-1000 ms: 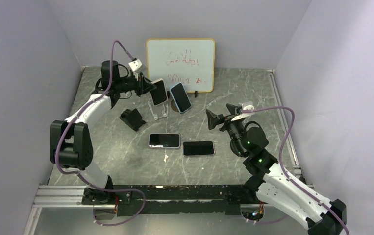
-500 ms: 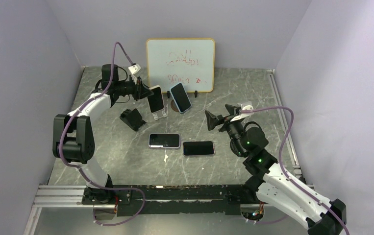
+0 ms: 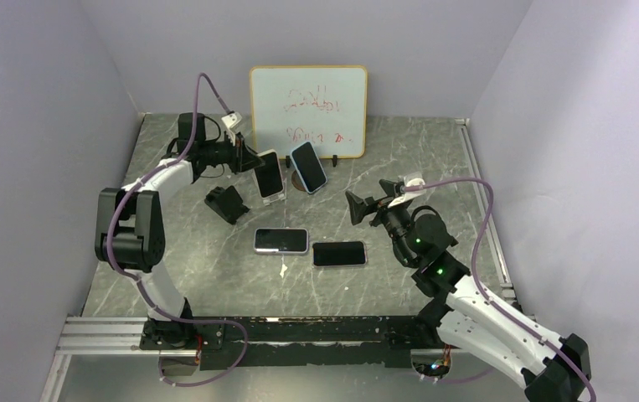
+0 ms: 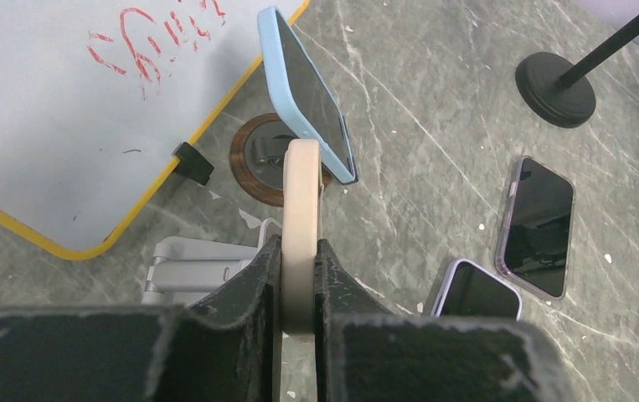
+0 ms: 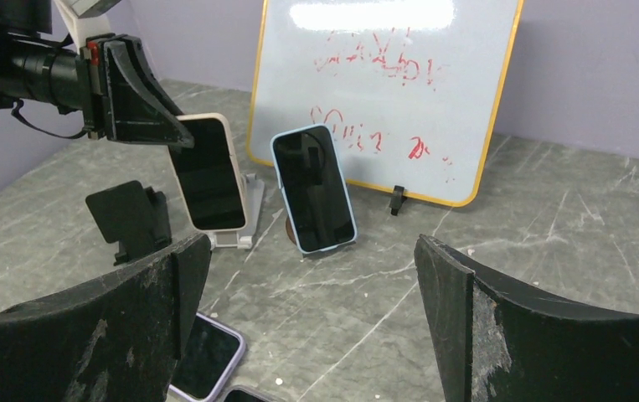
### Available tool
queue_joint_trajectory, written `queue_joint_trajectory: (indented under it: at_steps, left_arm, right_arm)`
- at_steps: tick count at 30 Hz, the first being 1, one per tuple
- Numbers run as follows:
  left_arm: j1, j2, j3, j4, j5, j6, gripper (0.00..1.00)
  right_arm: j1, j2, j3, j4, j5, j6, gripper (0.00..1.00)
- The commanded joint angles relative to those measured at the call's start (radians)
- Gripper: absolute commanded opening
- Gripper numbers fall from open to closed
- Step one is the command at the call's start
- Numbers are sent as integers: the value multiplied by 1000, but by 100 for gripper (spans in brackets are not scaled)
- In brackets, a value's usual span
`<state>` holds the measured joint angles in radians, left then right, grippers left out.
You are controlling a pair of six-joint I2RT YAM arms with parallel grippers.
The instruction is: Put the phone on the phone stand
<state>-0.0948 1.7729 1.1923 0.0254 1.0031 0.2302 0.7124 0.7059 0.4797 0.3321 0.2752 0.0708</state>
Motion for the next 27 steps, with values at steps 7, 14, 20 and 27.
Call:
queue_joint_trajectory:
  at_steps: [7, 14, 20, 27]
  left_arm:
    - [4, 35, 43, -5, 15, 54, 5]
    - [-1, 65, 37, -18, 16, 68, 5]
    - [-5, 93, 44, -77, 7, 117, 5]
    - [-4, 100, 43, -89, 1, 135, 5]
  right_arm:
    - [-3, 2, 0, 26, -7, -8, 97]
    - [-3, 6, -2, 25, -10, -6, 97]
    - [-3, 8, -2, 22, -10, -6, 97]
    - [-2, 6, -5, 21, -9, -6, 97]
